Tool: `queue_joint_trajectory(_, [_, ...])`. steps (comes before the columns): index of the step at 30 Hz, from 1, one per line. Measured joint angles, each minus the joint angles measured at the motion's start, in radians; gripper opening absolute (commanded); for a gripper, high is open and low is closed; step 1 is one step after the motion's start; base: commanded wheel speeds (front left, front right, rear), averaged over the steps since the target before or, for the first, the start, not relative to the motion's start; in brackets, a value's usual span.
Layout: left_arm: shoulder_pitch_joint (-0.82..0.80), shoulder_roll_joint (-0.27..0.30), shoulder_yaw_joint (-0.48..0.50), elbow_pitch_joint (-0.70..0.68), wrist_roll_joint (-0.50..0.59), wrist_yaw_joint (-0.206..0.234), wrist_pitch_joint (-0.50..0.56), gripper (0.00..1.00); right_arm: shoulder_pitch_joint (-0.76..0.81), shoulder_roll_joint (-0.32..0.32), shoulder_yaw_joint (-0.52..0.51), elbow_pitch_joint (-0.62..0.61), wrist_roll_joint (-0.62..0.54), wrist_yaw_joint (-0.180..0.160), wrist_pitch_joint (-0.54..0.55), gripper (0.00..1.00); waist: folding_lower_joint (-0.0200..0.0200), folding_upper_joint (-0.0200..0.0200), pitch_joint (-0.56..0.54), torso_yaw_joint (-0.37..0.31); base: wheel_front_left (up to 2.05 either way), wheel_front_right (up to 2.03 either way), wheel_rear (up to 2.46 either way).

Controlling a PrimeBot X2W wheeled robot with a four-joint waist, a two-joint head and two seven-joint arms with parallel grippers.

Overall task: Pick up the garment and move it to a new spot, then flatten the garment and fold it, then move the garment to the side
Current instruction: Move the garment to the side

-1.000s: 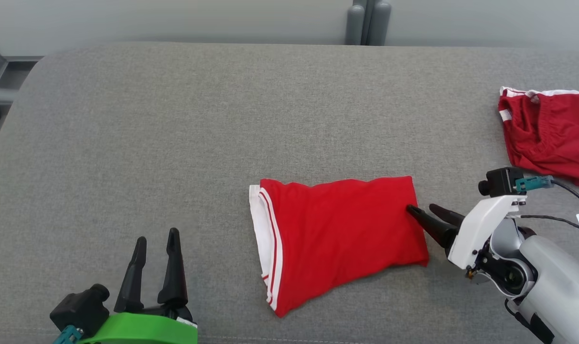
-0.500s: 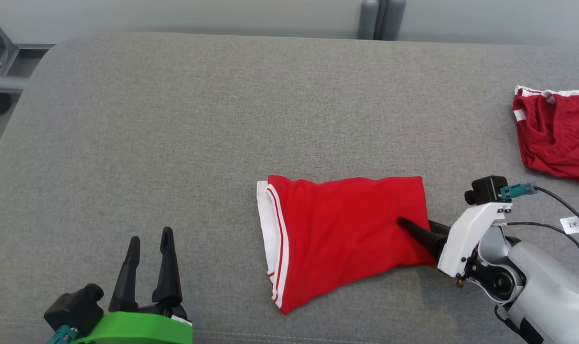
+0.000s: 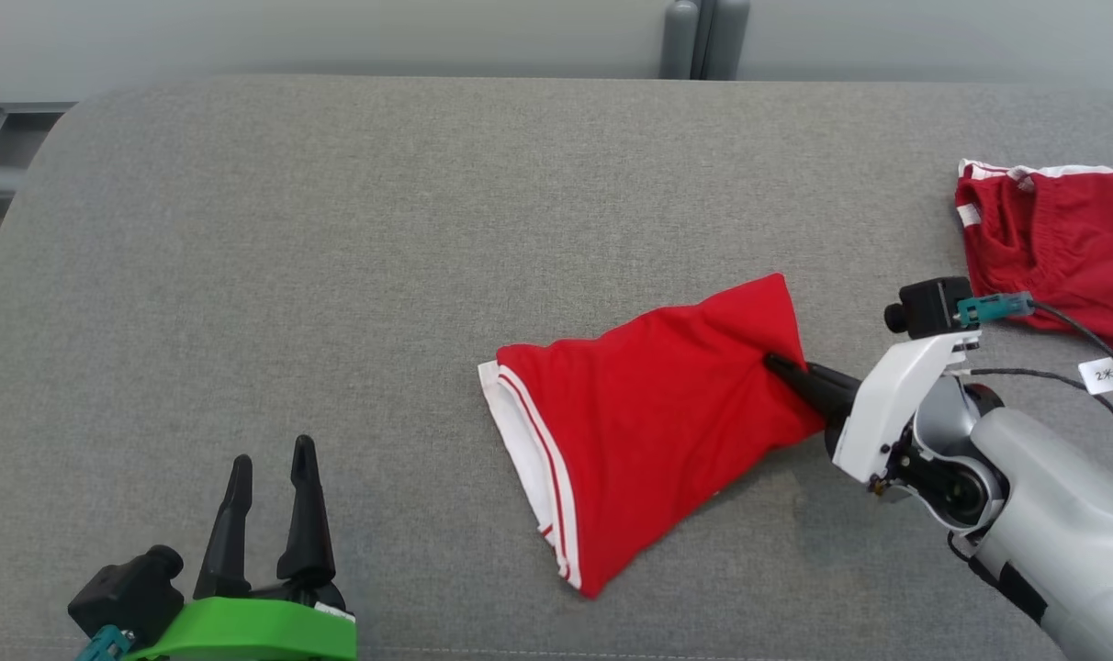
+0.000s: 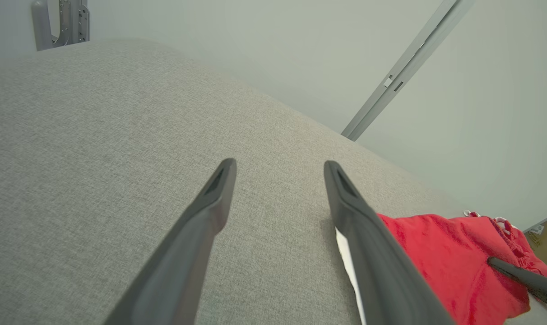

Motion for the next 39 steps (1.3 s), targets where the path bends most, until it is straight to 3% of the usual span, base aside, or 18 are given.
queue_joint_trajectory(19, [0.001,0.0,-0.001,-0.01,0.0,0.0,-0.001,1.0,-0.195,-0.203,-0.106,0.053,-0.027,-0.002,-0.001,0.0,0.0,0.0,-0.019,-0.093,0.0,0.0,0.0])
queue_joint_trajectory(24, [0.0,0.0,-0.01,-0.011,0.0,0.0,-0.001,1.0,-0.23,-0.22,-0.124,0.071,-0.027,-0.005,0.006,0.0,0.0,0.0,-0.01,-0.092,0.0,0.0,0.0])
queue_joint_trajectory(39, [-0.004,0.0,-0.021,-0.014,0.008,0.0,-0.001,1.0,-0.303,-0.315,-0.168,0.162,-0.047,-0.056,0.026,0.0,0.0,0.0,0.032,-0.047,0.0,0.0,0.0])
